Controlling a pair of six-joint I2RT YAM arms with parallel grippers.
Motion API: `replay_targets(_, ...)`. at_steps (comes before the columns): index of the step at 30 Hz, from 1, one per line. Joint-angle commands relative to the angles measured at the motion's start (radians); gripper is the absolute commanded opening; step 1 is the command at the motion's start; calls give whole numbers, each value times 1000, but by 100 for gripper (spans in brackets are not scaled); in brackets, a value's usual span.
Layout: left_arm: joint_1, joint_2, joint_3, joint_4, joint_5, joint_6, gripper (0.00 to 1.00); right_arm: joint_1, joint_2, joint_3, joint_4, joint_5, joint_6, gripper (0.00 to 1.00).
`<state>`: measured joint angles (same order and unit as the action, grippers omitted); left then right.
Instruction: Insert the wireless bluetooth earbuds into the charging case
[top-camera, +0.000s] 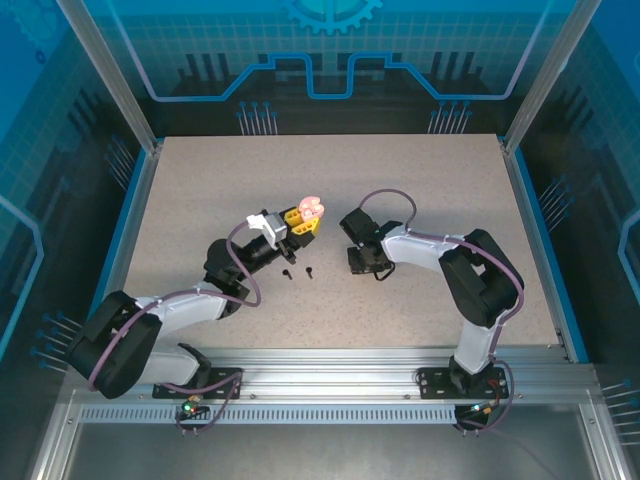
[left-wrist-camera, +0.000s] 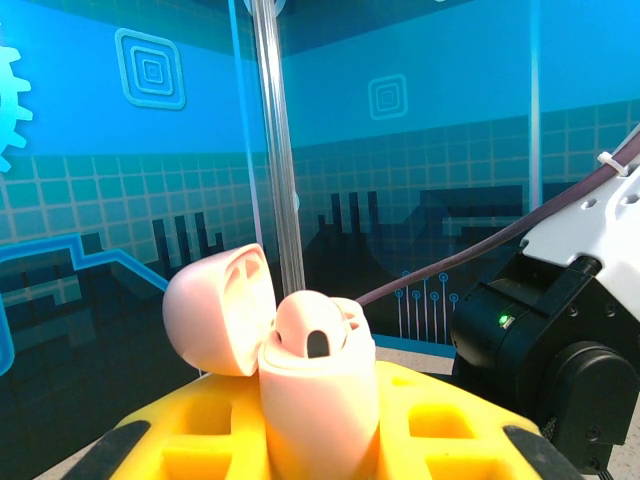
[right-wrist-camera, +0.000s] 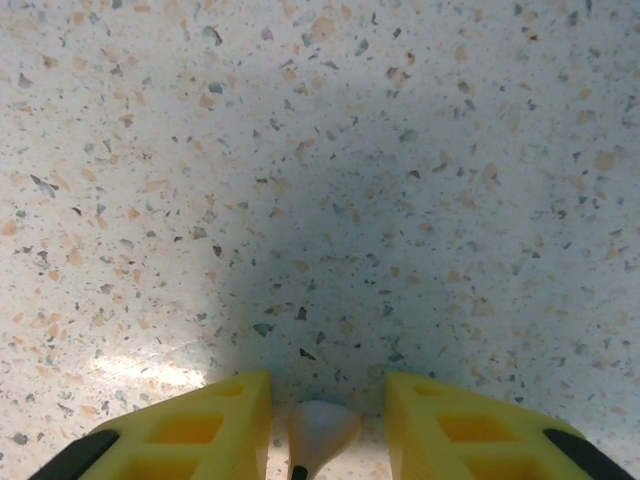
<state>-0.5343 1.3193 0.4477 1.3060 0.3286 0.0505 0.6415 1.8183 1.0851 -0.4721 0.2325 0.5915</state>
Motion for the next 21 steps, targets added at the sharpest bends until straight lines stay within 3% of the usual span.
replay_targets(1, -6, 6, -7, 18, 1, -6, 0, 7, 16, -6, 36, -12, 19, 33)
replay_targets(13, -14, 14, -2, 20, 1, -5, 0, 7, -15, -53, 68, -24, 35, 29)
replay_targets(21, -22, 17, 3, 15, -1, 0, 0, 8, -41, -67, 84, -33, 34, 20)
